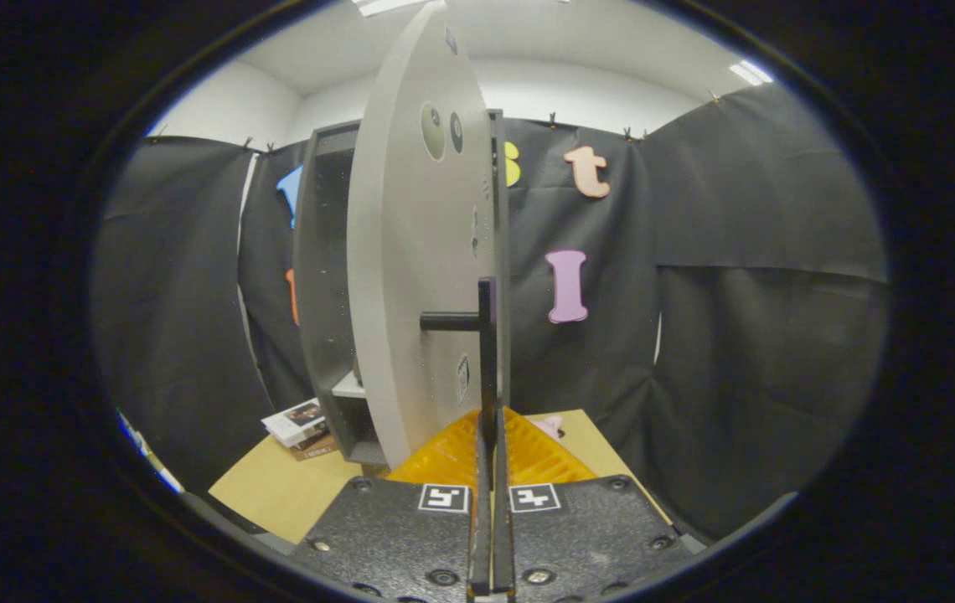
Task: Open the shoe cabinet door, grab the shoes and put them into the shoe cabinet, then close the shoe cabinet door.
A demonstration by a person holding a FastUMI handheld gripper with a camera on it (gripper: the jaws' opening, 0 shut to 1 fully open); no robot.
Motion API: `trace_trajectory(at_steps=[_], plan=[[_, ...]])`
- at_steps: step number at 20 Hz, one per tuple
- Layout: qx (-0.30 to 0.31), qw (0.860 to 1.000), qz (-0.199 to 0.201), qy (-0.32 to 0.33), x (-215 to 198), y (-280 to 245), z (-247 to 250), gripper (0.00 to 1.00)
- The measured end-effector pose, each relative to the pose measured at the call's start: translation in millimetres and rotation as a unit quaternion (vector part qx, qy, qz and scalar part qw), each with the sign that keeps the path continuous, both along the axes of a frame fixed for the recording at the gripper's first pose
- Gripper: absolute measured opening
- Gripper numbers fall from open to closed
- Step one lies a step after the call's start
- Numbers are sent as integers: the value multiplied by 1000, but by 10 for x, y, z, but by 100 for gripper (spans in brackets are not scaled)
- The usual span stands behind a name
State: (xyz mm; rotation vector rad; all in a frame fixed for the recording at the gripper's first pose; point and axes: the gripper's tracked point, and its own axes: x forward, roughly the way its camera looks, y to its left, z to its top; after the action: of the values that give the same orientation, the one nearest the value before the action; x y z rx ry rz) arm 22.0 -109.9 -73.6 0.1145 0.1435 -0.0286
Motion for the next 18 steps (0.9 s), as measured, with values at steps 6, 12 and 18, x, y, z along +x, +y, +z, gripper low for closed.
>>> trace_trajectory(at_steps=[6,12,18], plan=[[20,1000,-2,13,55,-436,-33,4],[2,1000,-8,17,-24,-688,-28,4],[-54,997,-55,-7,-472,-804,-66,22]])
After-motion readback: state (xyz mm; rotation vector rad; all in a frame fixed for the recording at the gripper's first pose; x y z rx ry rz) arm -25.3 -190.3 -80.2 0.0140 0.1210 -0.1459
